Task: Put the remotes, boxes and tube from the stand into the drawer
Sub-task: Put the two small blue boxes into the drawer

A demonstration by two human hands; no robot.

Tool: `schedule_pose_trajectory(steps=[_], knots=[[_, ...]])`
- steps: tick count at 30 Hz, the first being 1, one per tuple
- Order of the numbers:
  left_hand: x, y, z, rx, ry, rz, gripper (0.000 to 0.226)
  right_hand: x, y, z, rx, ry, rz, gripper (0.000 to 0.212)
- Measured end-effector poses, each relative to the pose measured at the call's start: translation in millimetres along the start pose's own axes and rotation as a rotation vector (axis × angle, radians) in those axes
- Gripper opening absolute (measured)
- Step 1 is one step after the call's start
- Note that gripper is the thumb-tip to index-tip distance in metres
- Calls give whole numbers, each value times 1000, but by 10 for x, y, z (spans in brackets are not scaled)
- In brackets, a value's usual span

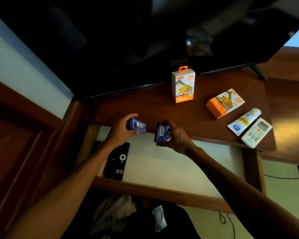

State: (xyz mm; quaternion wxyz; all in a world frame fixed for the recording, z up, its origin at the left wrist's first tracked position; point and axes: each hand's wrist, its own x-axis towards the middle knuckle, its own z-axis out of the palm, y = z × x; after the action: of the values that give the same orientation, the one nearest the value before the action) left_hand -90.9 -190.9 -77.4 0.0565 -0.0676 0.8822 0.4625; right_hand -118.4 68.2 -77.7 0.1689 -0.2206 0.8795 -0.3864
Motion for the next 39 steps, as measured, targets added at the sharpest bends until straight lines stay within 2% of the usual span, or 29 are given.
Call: schedule_pose_trajectory(steps=[6, 13, 21, 26, 29, 33, 39], knots=[[-424, -332, -106, 57, -240, -100, 65, -242, -80, 667, -56, -73, 1, 91], [-547, -793, 265, 214, -494, -238, 63, -515, 176, 1292, -60, -146, 215, 95], [-422, -809, 487, 321, -695, -176, 67, -564, 318, 1784, -40, -195, 338, 97], [-314, -805, 474, 377, -723, -141, 64, -521, 323, 1845, -82, -192, 334, 96], [-280, -861, 467, 376, -738, -149, 52, -543, 344, 1799, -103, -161, 350, 95], [-341, -975, 542, 494, -641, -118, 38, -604, 419, 1742, -88, -145, 390, 91], [-507, -994, 608, 878, -591, 147, 25, -618, 480, 1779, -33, -175, 404, 75]])
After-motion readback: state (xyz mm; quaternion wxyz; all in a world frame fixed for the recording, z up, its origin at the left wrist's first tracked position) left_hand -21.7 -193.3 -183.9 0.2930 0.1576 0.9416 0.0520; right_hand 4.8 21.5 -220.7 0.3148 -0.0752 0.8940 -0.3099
